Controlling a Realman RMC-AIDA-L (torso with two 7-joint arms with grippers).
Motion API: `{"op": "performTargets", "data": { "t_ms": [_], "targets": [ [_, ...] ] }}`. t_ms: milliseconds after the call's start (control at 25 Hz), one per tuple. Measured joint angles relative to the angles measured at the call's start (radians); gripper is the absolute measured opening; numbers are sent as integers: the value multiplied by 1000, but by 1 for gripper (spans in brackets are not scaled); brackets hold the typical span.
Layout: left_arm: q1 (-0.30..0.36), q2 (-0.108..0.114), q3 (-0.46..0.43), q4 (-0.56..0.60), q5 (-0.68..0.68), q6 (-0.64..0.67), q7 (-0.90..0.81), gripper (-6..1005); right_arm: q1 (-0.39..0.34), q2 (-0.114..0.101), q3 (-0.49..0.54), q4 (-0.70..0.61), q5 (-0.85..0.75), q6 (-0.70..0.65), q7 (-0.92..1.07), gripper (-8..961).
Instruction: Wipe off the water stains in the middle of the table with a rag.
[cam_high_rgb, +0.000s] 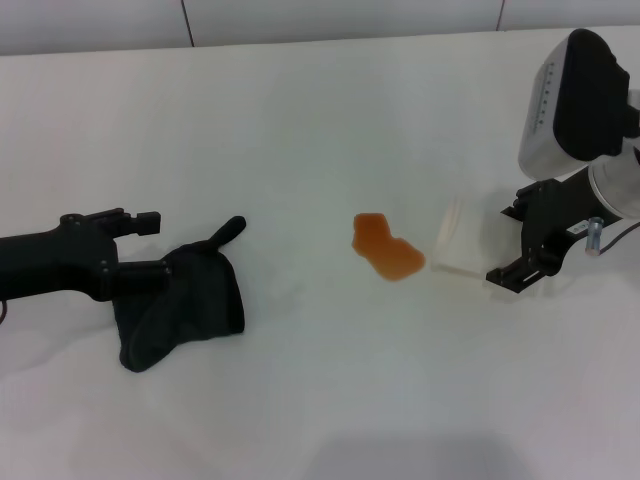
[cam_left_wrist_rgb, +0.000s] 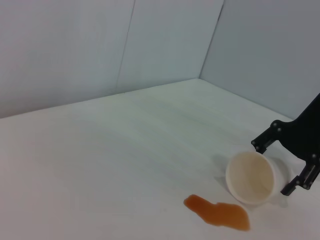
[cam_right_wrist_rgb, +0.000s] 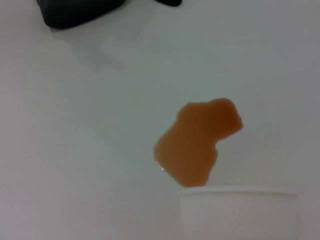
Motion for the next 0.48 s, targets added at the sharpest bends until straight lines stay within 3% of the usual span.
{"op": "performTargets", "data": {
  "t_ms": [80,280,480],
  "targets": [
    [0,0,0,0,0,0,0,887,0,0,-5,0,-10,5,4,856],
    [0,0,0,0,0,0,0,888,1,0,-15,-1,-19,7,12,724],
    [1,2,0,0,0,0,0,888,3,0,-14,-10,-21,10,13,703]
  ]
}}
